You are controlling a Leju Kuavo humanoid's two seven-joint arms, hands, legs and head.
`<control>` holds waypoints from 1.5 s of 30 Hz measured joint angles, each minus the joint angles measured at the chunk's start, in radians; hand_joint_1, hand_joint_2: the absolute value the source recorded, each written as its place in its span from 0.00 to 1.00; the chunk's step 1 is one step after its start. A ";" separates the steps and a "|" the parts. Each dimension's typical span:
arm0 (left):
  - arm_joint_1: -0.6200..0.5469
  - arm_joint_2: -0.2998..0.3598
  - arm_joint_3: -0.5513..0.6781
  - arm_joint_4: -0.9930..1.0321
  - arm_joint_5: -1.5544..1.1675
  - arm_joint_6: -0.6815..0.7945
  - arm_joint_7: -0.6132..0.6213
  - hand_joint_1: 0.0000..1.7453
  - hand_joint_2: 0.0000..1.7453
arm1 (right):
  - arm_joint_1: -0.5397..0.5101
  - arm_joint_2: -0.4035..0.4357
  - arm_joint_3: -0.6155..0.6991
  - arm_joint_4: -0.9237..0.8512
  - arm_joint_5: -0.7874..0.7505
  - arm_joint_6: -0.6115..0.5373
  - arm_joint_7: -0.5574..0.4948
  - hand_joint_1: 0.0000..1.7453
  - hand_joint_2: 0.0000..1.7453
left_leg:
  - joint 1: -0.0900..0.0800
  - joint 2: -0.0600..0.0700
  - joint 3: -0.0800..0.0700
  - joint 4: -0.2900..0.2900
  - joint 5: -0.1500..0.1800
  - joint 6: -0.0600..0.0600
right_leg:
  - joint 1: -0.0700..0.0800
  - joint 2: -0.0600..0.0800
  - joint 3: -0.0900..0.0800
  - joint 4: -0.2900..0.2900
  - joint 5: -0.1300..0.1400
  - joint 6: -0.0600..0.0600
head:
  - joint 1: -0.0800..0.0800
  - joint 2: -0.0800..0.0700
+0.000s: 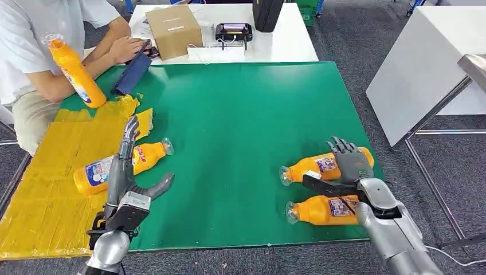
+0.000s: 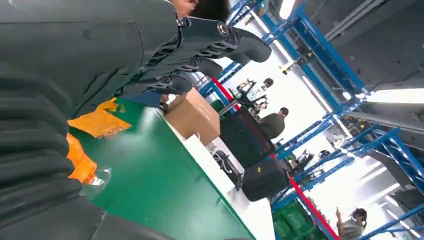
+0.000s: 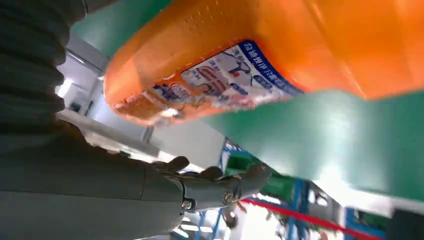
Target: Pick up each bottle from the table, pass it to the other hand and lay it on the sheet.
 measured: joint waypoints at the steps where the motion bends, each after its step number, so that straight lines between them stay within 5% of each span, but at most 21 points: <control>1: -0.003 0.000 -0.002 0.004 0.001 0.000 0.000 0.00 1.00 | -0.014 0.000 0.000 0.027 0.000 0.004 0.007 0.00 1.00 | 0.000 0.000 0.000 0.000 0.000 0.000 | 0.000 0.000 0.000 0.000 0.000 0.000 | 0.000 0.000; 9: -0.022 0.000 -0.008 0.034 0.012 0.000 0.000 0.00 1.00 | -0.078 0.001 0.002 0.164 0.000 0.011 0.022 0.00 1.00 | 0.000 0.000 0.000 0.000 0.000 0.000 | 0.000 0.000 0.000 0.000 0.000 0.000 | 0.000 0.000; 10: -0.026 0.000 -0.010 0.038 0.015 -0.001 -0.001 0.00 1.00 | -0.089 0.001 0.003 0.183 0.000 0.021 0.027 0.13 1.00 | 0.000 0.000 0.000 0.000 0.000 0.000 | 0.000 0.000 0.000 0.000 0.000 0.000 | 0.000 0.000; 11: -0.030 0.000 -0.012 0.042 0.022 -0.002 -0.003 0.00 1.00 | -0.102 0.001 0.003 0.201 0.000 0.027 0.030 0.83 1.00 | 0.000 0.000 0.001 0.000 0.000 0.000 | 0.000 0.000 0.000 0.000 0.000 0.000 | 0.000 0.000; 12: -0.036 0.000 -0.016 0.047 0.028 -0.002 -0.005 0.00 1.00 | -0.116 0.001 0.004 0.230 0.000 0.033 0.032 0.99 1.00 | 0.000 0.001 0.001 0.000 0.000 0.000 | 0.000 0.000 0.000 0.000 0.000 0.000 | 0.000 0.000; 29: -0.070 -0.003 -0.050 0.093 0.065 -0.003 -0.016 0.00 1.00 | -0.219 0.003 0.017 0.462 0.042 -0.011 0.040 1.00 1.00 | 0.000 0.000 0.005 0.000 0.001 0.001 | 0.000 0.000 0.005 0.000 0.001 0.001 | 0.000 0.000; 33: -0.064 -0.003 -0.050 0.092 0.060 -0.020 0.000 0.00 1.00 | -0.194 0.022 0.016 0.446 0.020 -0.131 0.027 1.00 1.00 | 0.000 0.000 0.005 0.000 0.001 0.001 | 0.000 0.000 0.006 0.000 0.001 0.001 | 0.000 0.000; 40: -0.029 -0.008 -0.051 0.050 0.008 -0.057 0.038 0.00 1.00 | -0.008 0.116 -0.054 0.128 -0.026 -0.302 0.011 1.00 1.00 | 0.001 -0.003 0.001 0.000 0.001 0.001 | 0.001 -0.003 0.002 0.000 0.000 0.001 | 0.000 0.000; 45: -0.004 -0.009 -0.056 0.013 0.011 -0.092 0.044 0.00 1.00 | 0.136 0.231 -0.078 -0.259 -0.157 -0.449 -0.084 1.00 1.00 | 0.002 -0.004 -0.001 0.000 0.000 0.000 | 0.002 -0.004 0.000 0.001 -0.001 -0.001 | 0.000 0.000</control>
